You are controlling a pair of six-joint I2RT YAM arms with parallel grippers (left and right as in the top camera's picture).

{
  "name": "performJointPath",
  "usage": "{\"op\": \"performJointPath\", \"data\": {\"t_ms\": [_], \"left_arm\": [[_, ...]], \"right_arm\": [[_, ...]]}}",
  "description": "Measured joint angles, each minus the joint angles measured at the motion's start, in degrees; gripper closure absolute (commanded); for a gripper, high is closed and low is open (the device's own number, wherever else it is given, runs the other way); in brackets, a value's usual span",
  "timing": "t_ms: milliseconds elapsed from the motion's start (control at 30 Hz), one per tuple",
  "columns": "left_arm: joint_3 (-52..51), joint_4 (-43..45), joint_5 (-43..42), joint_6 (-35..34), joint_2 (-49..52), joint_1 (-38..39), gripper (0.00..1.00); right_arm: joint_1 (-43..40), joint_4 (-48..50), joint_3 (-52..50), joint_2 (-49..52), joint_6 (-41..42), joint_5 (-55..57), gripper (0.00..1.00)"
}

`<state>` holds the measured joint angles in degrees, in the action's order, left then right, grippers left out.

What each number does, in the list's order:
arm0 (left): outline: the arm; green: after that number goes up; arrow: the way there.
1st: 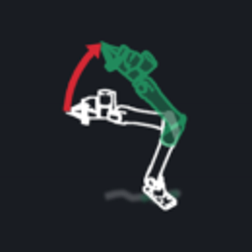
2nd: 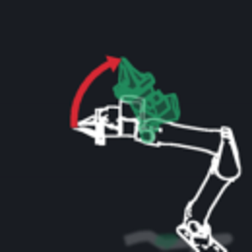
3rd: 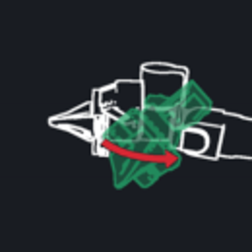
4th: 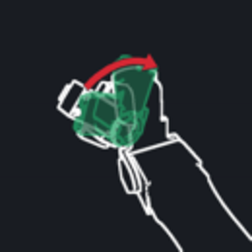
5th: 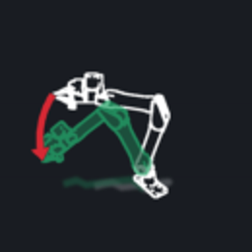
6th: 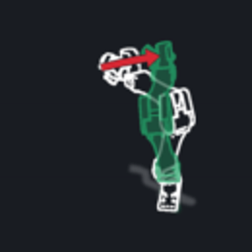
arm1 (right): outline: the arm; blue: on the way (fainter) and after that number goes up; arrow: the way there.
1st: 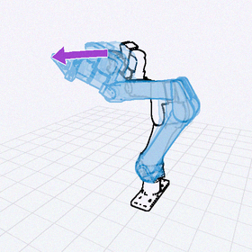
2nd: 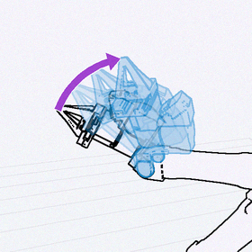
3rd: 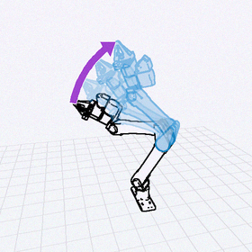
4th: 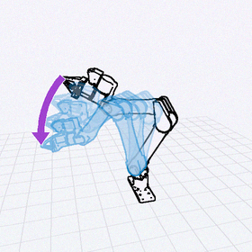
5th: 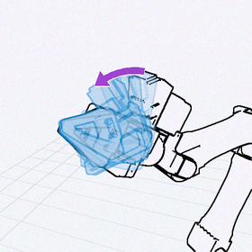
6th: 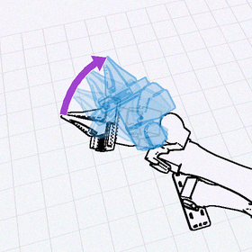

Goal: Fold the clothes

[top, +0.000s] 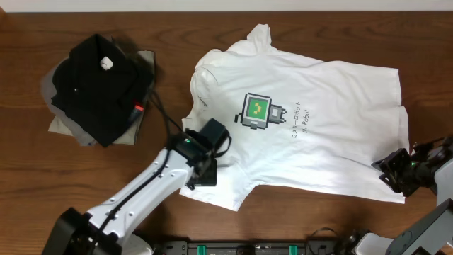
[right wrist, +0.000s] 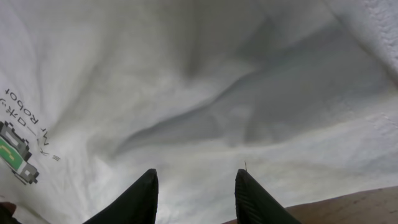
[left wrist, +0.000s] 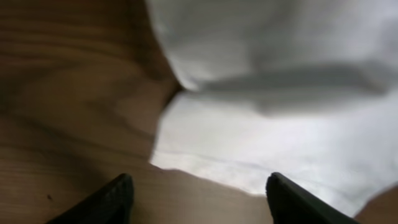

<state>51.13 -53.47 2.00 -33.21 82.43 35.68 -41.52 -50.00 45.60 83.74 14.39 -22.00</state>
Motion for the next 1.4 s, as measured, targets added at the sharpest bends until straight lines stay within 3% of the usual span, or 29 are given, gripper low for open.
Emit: {"op": "performJointPath", "data": {"t_ms": [233, 567, 733, 800, 900, 1167, 1400], "left_arm": [[-3.8, 7.9, -0.9, 1.6, 2.6, -7.0, 0.28], [-6.9, 9.4, -8.4, 6.3, 5.2, -10.9, 0.32], [-9.7, 12.0, -11.8, 7.3, 5.2, -10.8, 0.51], [-11.0, 12.7, -12.4, 7.2, 5.0, -10.8, 0.74], [-11.5, 13.3, -13.2, 7.6, 4.5, -10.9, 0.94], [-10.5, 9.6, -16.6, 7.8, 3.3, -10.8, 0.94], [-3.5, 7.4, -16.7, 7.8, -7.2, -10.8, 0.94]], "right_arm": [[0.0, 0.1, 0.0, 0.0, 0.0, -0.2, 0.60], [0.0, 0.1, 0.0, 0.0, 0.0, -0.3, 0.60], [0.0, 0.2, 0.0, 0.0, 0.0, -0.3, 0.60], [0.0, 0.2, 0.0, 0.0, 0.0, -0.3, 0.60], [0.0, 0.2, 0.0, 0.0, 0.0, -0.3, 0.59], [-0.4, 0.4, 0.0, 0.0, 0.1, -0.3, 0.56], [-6.2, -2.2, 0.0, 0.0, 1.0, 2.1, 0.57]]}}
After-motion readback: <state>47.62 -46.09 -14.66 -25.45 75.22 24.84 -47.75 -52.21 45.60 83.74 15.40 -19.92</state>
